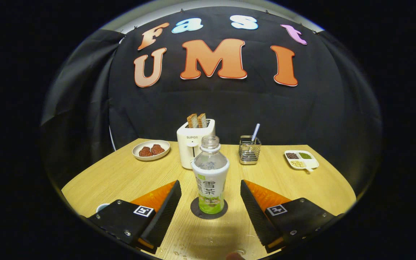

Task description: Take the bottle from table, then pour the juice into the cup, finally place the bottle on the coaster

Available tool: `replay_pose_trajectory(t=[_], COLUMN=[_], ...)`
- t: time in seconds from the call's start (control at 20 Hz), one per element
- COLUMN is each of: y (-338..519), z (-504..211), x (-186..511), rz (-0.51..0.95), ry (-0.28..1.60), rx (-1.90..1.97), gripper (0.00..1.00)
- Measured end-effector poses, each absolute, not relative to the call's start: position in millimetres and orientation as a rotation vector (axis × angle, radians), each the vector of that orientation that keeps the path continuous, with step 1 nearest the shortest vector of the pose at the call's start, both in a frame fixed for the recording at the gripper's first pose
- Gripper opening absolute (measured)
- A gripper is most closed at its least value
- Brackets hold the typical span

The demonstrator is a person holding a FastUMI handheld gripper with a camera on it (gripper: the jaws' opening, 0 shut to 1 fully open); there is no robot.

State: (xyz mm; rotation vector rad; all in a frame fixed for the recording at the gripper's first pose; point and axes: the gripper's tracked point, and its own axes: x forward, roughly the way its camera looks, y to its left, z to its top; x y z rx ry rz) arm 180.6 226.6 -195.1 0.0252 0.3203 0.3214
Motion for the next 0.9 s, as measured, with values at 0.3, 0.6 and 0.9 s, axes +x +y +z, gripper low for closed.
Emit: replay_pose_trajectory(t=[0.3, 0.6, 0.9], y=[128, 31, -41], z=[-108, -61, -37], x=[115, 53, 21], rz=[0.248, 0.104, -0.040], ry=[0.224, 0.144, 0.070], rx=[0.025, -0.010, 0.015], gripper=[0.98, 0.98, 0.98])
